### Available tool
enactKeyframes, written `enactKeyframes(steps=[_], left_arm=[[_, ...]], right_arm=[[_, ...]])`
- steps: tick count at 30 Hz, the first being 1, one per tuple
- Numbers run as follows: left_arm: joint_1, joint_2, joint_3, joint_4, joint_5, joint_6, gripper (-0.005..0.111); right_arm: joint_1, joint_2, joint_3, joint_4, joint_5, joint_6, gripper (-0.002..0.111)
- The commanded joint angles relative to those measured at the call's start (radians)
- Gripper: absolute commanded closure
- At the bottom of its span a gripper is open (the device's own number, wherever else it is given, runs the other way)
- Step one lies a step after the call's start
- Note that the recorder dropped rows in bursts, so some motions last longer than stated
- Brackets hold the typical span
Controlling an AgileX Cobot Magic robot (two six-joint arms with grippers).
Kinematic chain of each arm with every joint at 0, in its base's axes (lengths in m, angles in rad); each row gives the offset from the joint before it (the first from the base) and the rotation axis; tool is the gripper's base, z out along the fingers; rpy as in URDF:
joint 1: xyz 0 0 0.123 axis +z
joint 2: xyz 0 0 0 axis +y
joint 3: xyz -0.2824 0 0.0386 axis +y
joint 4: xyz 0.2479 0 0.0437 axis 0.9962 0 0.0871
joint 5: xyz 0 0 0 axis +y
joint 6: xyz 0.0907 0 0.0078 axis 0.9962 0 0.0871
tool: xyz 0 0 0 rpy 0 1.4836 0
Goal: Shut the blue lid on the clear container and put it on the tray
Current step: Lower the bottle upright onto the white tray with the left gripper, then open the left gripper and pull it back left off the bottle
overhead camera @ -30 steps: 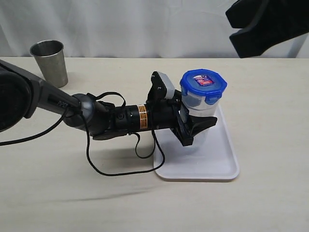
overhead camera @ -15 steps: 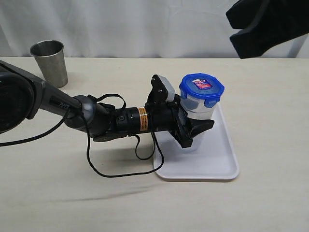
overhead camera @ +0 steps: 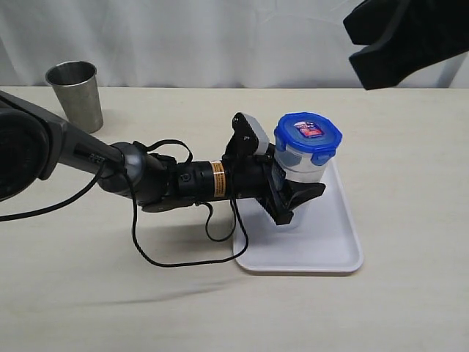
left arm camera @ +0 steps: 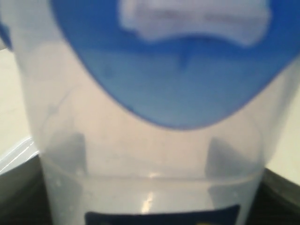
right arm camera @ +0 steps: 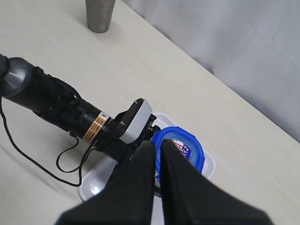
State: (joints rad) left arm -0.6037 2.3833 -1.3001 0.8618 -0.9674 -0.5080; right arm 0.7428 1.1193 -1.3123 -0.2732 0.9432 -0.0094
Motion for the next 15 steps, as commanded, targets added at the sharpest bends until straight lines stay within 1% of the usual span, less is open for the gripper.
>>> enactKeyframes(steps=[1, 2, 4, 6, 8, 10, 12, 15], left_arm=[[-0.001, 0.001, -0.001, 0.016, 0.050, -0.038, 0.103], [-0.001, 0.001, -0.001, 0.016, 0.029, -0.038, 0.099], [0.001, 0.001, -0.001, 0.013, 0.011, -0.038, 0.083], [0.001, 0.001, -0.001, 0.001, 0.011, -0.038, 0.063], [0.001, 0.001, -0.001, -0.011, 0.018, -0.038, 0.037], [0.001, -0.001, -0.001, -0.011, 0.036, -0.038, 0.020], [0.001, -0.001, -0.001, -0.007, 0.050, -0.038, 0.012], [0.001, -0.001, -0.001, -0.007, 0.050, -0.038, 0.012]], right_arm=[[0.002, -0.006, 0.005, -0.001, 0.003, 0.004, 0.104], [0.002, -0.006, 0.005, -0.001, 0.003, 0.004, 0.104], [0.002, -0.006, 0.005, -0.001, 0.006, 0.004, 0.104], [0.002, -0.006, 0.005, -0.001, 0.008, 0.004, 0.104], [0.002, -0.006, 0.016, -0.001, 0.004, 0.004, 0.104], [0.002, -0.006, 0.032, -0.001, 0.004, 0.009, 0.104], [0.002, -0.006, 0.050, -0.001, -0.008, 0.009, 0.104], [0.002, -0.006, 0.050, -0.001, -0.010, 0.009, 0.104]])
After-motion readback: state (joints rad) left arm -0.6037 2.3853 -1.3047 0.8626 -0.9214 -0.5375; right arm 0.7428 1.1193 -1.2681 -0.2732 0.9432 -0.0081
